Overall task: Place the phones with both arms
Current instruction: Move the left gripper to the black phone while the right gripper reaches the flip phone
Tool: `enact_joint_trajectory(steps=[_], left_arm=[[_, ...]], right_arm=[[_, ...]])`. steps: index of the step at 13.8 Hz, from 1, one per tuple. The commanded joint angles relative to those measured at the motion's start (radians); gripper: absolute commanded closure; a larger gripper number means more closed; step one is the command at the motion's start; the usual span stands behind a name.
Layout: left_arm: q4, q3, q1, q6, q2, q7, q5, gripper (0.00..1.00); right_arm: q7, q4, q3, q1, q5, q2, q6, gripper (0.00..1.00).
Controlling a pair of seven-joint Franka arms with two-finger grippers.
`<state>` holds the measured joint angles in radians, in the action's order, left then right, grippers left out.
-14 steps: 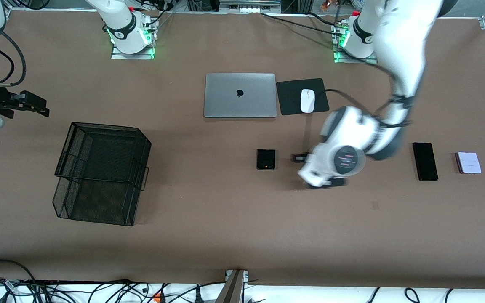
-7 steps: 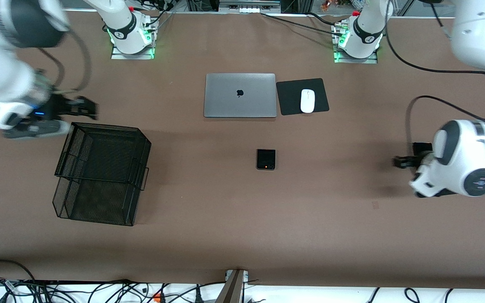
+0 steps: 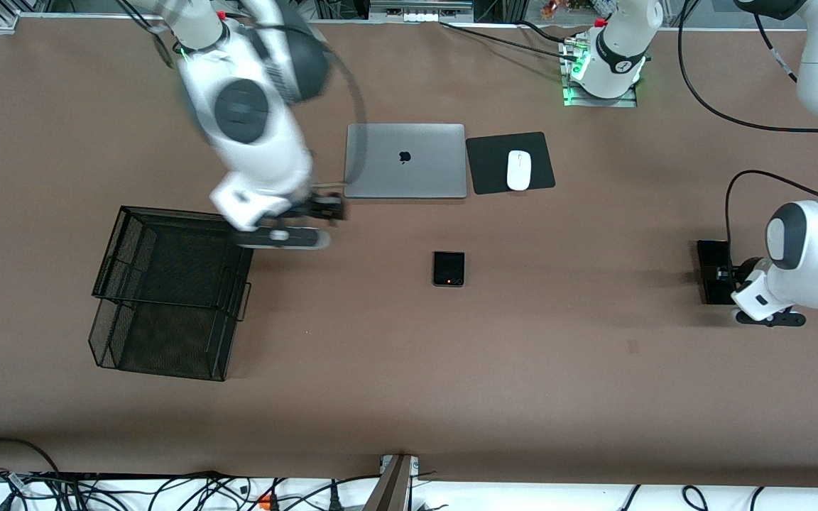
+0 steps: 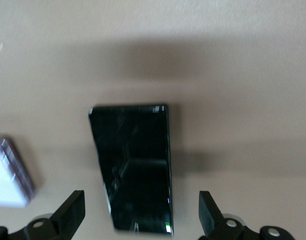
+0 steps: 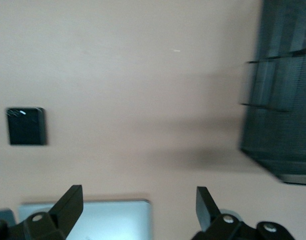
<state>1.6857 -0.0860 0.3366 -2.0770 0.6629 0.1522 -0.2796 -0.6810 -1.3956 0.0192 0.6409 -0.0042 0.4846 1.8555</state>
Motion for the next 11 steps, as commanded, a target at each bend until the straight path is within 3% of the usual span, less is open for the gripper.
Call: enact_joint_trajectory(steps=[1,7,9,10,11], left_arm=[[0.142,-0.02,0.054,-0.189,-0.048,0.084,-0.027,0.0],[0.166,-0.021,0.094,-0.241,-0.034,0.099,-0.023,0.0],[0.166,-0.023,0.099,-0.239,-0.026,0.101,0.029,0.0],[0.166,-0.021,0.099,-0.236,-0.028,0.102,0.04,0.04],[0.166,-0.021,0.101,-0.233,-0.028,0.102,0.04,0.28]], right_arm=[[-0.144,0.105,0.018,0.098,-0.003,0.148,0.094,0.0],[-0.279,0.214,0.022,0.23,-0.007,0.386,0.307,0.0],[-0.314,0.224,0.027,0.256,-0.017,0.428,0.344,0.0],[-0.328,0.225,0.027,0.264,-0.034,0.448,0.358,0.0],[-0.339,0.225,0.027,0.275,-0.048,0.465,0.373,0.0]])
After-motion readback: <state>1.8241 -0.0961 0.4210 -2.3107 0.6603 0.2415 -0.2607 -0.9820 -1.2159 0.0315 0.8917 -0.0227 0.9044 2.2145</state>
